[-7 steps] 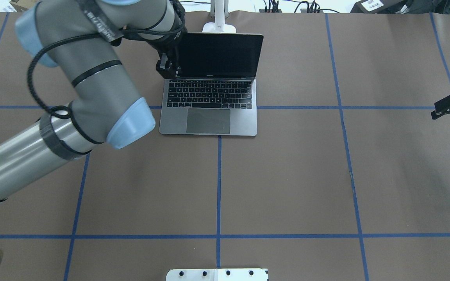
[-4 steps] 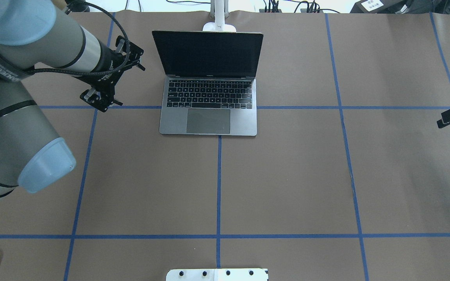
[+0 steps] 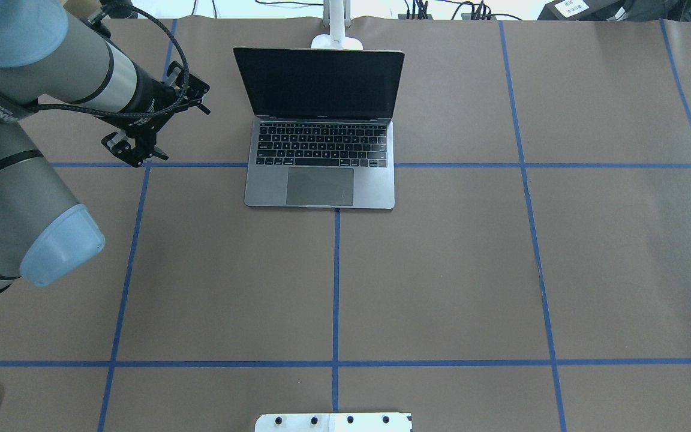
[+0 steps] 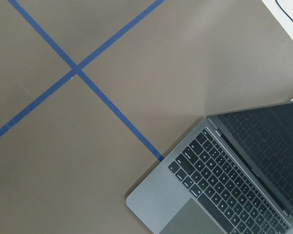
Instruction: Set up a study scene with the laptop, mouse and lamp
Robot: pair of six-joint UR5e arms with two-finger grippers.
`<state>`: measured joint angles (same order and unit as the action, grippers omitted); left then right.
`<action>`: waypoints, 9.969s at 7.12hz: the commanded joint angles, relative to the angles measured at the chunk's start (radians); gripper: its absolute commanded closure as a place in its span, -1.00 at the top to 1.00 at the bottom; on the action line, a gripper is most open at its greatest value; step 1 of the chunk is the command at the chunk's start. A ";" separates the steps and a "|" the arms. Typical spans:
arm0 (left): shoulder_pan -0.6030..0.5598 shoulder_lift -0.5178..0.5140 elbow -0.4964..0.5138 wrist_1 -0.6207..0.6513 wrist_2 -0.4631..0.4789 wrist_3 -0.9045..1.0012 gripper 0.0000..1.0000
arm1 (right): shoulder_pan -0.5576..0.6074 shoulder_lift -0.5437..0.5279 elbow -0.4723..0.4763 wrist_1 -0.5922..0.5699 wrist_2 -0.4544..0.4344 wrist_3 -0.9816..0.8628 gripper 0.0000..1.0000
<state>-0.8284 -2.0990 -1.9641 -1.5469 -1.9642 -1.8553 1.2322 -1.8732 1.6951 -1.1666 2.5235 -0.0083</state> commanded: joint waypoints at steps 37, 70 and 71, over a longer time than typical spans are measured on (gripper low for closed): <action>0.008 -0.098 -0.035 -0.021 0.093 -0.027 0.98 | -0.040 0.065 -0.264 -0.981 0.162 -1.383 0.86; 0.014 -0.081 -0.038 -0.016 0.090 -0.030 0.98 | -0.215 1.052 -0.603 -0.949 0.526 -0.334 -1.00; 0.014 -0.081 -0.039 -0.016 0.090 -0.030 0.98 | -0.224 1.057 -0.612 -0.924 0.526 -0.332 -1.00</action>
<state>-0.8143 -2.1797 -2.0024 -1.5632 -1.8745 -1.8853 1.0190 -0.8331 1.1034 -2.1102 3.0456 -0.3422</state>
